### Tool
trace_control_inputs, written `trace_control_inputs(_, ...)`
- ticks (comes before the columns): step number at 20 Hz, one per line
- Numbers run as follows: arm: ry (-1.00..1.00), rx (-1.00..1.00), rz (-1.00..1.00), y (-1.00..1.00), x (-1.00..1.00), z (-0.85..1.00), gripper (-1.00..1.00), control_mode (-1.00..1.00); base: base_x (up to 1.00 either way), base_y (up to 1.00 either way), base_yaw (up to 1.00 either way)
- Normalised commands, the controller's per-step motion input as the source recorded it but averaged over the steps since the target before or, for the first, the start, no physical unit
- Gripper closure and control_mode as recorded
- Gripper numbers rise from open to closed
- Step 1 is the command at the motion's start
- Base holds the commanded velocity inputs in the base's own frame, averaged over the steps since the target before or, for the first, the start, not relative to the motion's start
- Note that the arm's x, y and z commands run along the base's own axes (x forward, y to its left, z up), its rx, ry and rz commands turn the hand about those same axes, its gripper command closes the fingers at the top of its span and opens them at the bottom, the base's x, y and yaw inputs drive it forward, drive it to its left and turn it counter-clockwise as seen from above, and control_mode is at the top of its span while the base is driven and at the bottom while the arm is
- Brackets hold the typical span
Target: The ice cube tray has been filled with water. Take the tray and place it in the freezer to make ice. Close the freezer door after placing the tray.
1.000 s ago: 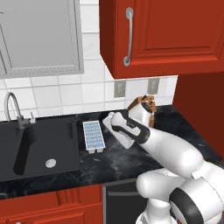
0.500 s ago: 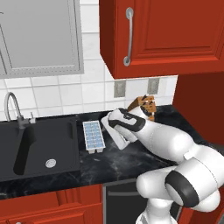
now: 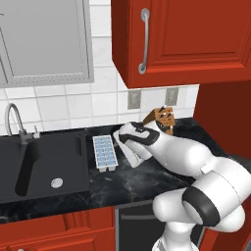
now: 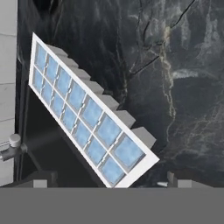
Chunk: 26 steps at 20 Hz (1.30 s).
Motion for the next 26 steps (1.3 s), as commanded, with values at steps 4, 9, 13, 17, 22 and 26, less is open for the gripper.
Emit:
trace_control_inputs(4,0.00,0.00,0.00,0.00,0.38,-0.13,-1.00,-1.00,0.00,0.00,0.00)
trace_control_inputs(9,0.00,0.00,0.00,0.00,0.25,-0.17,-1.00,-1.00,0.00,0.00,0.00)
trace_control_inputs(13,0.00,0.00,0.00,0.00,0.11,-0.21,-1.00,-1.00,0.00,0.00,0.00)
trace_control_inputs(17,0.00,0.00,0.00,0.01,0.04,-0.20,-1.00,-1.00,0.00,0.00,0.00)
trace_control_inputs(22,0.00,0.00,0.00,0.08,0.00,-0.13,-1.00,-1.00,0.00,0.00,0.00)
trace_control_inputs(26,0.00,0.00,0.00,0.11,0.00,-0.09,-1.00,-1.00,0.00,0.00,0.00)
